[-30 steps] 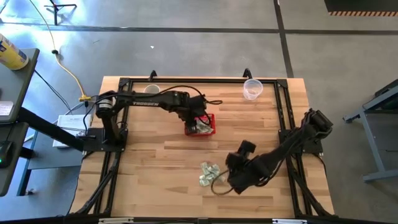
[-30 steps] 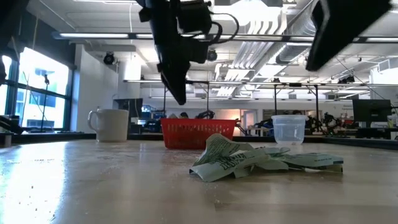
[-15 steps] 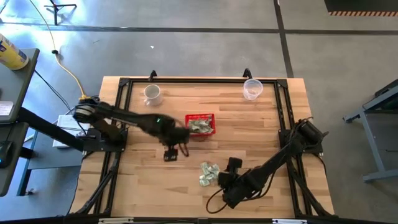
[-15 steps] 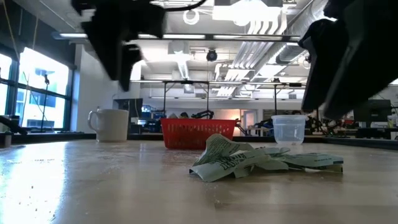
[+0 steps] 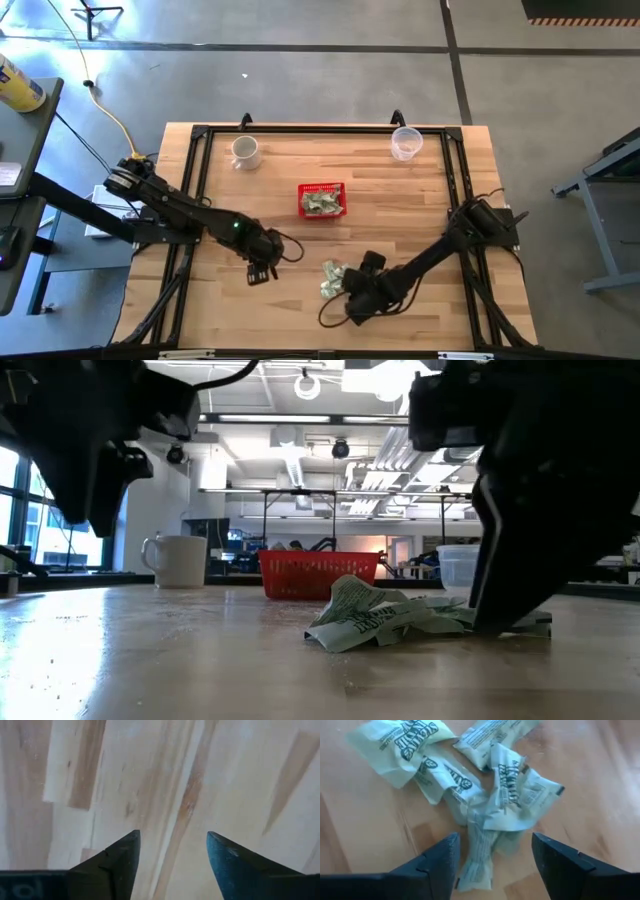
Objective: Pick and place items into bin
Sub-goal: Put the stevia packet into the red bin
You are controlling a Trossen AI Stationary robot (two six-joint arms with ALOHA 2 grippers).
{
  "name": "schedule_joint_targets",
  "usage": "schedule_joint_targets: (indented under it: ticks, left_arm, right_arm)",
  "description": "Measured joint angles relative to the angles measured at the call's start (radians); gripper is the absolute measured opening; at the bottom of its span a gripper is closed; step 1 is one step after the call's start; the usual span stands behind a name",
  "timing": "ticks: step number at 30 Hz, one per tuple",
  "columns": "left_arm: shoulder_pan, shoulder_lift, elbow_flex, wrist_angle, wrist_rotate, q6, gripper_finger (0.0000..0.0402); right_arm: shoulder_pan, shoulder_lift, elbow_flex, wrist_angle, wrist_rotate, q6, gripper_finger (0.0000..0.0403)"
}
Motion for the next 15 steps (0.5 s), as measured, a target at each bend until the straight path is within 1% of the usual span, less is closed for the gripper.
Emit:
schedule_joint_targets:
  ticks: [3,5,7,10,12,13,15]
  left_arm:
    - [0.002,0.000,0.000,0.036,0.000,-0.013,0.0246]
    - [0.004,0.000,0.000,0.044,-0.001,-0.014,0.0238]
    - [0.003,0.000,0.000,0.041,-0.001,-0.014,0.0231]
    - [0.003,0.000,0.000,0.040,-0.001,-0.018,0.0222]
    - [0.003,0.000,0.000,0.039,0.003,-0.026,0.0216]
    - [0.003,0.000,0.000,0.039,0.004,-0.032,0.0214]
    - [0.003,0.000,0.000,0.040,0.004,-0.041,0.0210]
  right_arm:
    - [-0.032,0.000,-0.015,0.059,-0.093,-0.032,0.0215]
    - [-0.048,-0.002,-0.035,0.102,-0.160,-0.048,0.0184]
    - [-0.057,-0.005,-0.055,0.123,-0.201,-0.042,0.0147]
    - [-0.065,-0.007,-0.058,0.093,-0.232,-0.010,0.0079]
    - [-0.066,-0.023,-0.059,0.075,-0.234,-0.009,0.0030]
    - [-0.065,-0.036,-0.061,0.067,-0.233,-0.018,0.0016]
    - [-0.070,-0.072,-0.066,0.033,-0.221,-0.016,0.0013]
